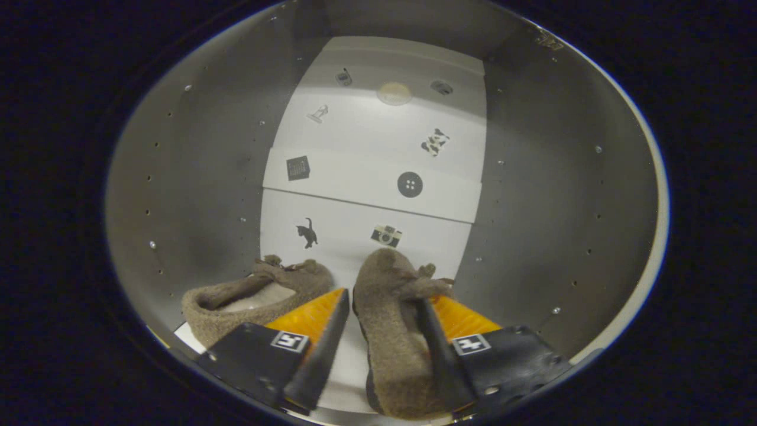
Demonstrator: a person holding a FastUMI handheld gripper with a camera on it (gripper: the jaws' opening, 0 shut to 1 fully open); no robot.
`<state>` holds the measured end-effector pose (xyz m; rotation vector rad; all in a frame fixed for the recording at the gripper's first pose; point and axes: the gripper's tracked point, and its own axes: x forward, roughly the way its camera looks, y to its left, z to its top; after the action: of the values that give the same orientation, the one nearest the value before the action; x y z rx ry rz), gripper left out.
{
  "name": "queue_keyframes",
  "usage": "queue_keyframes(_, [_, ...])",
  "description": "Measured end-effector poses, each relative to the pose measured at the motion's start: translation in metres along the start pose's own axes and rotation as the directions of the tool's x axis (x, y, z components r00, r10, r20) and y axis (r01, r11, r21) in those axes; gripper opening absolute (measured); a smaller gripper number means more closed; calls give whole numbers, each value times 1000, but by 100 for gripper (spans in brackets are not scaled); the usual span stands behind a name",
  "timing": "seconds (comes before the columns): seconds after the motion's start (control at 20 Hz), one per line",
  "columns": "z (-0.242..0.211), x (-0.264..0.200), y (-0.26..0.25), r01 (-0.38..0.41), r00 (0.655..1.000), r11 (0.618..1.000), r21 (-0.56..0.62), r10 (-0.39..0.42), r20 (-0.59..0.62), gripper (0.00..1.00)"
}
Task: Open the shoe cabinet door, grab the shoes and put them into the shoe cabinet, then close the shoe cabinet door.
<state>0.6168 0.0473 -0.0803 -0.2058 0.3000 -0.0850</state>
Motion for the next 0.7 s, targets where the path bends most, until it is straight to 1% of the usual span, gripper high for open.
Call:
queue_keyframes(0.05, [-1,-4,0,-11,1000,1000,25,11,-7,70])
queue_keyframes(0.1, [3,-10,-2,-11,1000,999,32,11,11,83])
queue_keyframes(0.15, [8,-14,-10,17,999,1000,17,-17,36,96])
queue_keyframes(0.2, [15,-21,-13,23,998,1000,-6,-23,62,97])
queue_keyframes(0.35, [21,-46,-12,1,998,999,-44,1,66,100])
queue_keyframes(0.45, [28,-68,-13,-3,997,999,-34,6,81,100])
queue_keyframes(0.6, [34,-110,-7,-32,996,999,0,32,78,100])
queue_keyframes(0.7, [46,-145,-2,-56,995,998,21,54,89,100])
